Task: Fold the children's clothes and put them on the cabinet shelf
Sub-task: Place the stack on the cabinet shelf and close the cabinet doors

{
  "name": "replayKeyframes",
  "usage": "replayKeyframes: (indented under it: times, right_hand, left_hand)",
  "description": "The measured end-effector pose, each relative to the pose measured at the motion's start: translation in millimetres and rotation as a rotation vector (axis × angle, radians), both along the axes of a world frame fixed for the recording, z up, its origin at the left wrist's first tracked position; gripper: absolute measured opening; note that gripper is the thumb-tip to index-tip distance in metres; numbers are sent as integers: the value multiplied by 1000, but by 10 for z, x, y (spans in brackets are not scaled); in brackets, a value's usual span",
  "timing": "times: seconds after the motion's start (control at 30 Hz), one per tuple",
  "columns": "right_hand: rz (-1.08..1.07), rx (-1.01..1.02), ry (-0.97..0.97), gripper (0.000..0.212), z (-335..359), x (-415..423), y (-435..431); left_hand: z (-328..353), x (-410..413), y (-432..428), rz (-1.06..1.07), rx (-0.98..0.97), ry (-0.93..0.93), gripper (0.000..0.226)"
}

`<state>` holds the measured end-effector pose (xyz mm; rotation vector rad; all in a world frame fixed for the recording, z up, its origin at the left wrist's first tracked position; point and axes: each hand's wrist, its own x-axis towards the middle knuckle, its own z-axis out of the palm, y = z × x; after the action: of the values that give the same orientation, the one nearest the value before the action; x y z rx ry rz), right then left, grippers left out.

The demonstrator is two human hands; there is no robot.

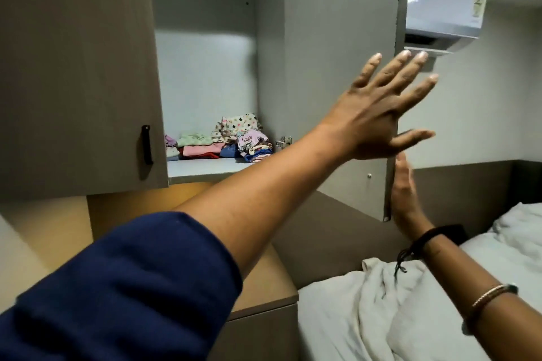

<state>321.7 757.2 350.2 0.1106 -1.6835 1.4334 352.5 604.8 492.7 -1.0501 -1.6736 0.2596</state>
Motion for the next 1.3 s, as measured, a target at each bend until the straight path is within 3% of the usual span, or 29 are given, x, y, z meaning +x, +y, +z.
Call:
replayKeyframes:
  times: [0.07,0.2,0.33,0.4,0.57,0.77,1.07,1.3]
  right_hand:
    - [279,1,47,56,-41,-52,-76]
    - [462,49,78,66,-86,31,-435]
    - [634,137,66,44,-167,-94,-945]
    - [655,223,51,69,-197,-257,-1253]
    - [209,505,61,100,-151,-693,-2240]
    - [-167,769,-20,102,-68,-1636,-3195]
    - [-376,820,-25,92,-97,-2637,-3600]
    - [-470,942,-80,90,-198,-2974,-3675]
  left_hand:
    - [-46,-75,251,81,-29,-6,82]
    - [-166,-195,329,291,72,-15,83]
    - [-282,-246,-159,379,252,43,87]
    - [-284,-281,-554,417,300,72,89]
    - [-322,-620,-1598,646,347,51,92]
    - [-495,-1621,-2655,782,358,-79,95]
    - [-528,-2727,-3167,583,350,-142,97]
    - [-520,-3149,-3302,622,316,-149,100]
